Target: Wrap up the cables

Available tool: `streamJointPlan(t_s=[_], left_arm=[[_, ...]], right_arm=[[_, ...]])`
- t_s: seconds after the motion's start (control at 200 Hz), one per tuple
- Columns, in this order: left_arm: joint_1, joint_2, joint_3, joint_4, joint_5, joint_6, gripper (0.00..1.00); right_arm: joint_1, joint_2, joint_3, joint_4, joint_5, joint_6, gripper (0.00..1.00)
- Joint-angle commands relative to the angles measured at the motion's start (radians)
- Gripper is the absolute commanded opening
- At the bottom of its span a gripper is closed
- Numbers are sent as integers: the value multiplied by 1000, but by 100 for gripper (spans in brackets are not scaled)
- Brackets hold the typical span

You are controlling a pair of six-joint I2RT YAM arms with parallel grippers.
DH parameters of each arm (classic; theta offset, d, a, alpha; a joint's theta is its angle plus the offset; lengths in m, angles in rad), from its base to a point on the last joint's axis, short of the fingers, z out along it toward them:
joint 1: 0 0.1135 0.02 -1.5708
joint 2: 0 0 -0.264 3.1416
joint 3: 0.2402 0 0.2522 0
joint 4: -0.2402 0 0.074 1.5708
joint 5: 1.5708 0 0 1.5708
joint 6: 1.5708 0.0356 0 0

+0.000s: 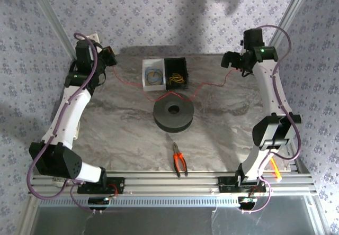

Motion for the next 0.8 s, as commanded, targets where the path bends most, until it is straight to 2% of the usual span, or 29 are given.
streamJointPlan(t_s=[0.0, 0.225, 0.365, 0.47, 0.635, 0.71, 0.794], left_arm=[[-7, -4, 3, 47, -55, 25, 0], [-7, -2, 17, 59, -90, 29, 0], [-8, 6, 19, 67, -92, 31, 0], [-7, 11, 15, 79, -88, 29, 0], [-7, 10, 7, 101, -79, 23, 0], [-7, 11, 5, 112, -70, 20, 0], [-8, 16, 5, 122, -60, 13, 0]], right_arm=[[-48, 11, -21, -13, -213, -22, 100], [-10, 73, 73, -180, 28, -97, 100], [7, 81, 90, -180, 245, -93, 100], [13, 58, 82, -143, 331, -73, 100], [29, 28, 112, -88, 378, -64, 100], [46, 15, 130, -70, 341, -89, 100], [94, -10, 115, -23, 226, -183, 100]])
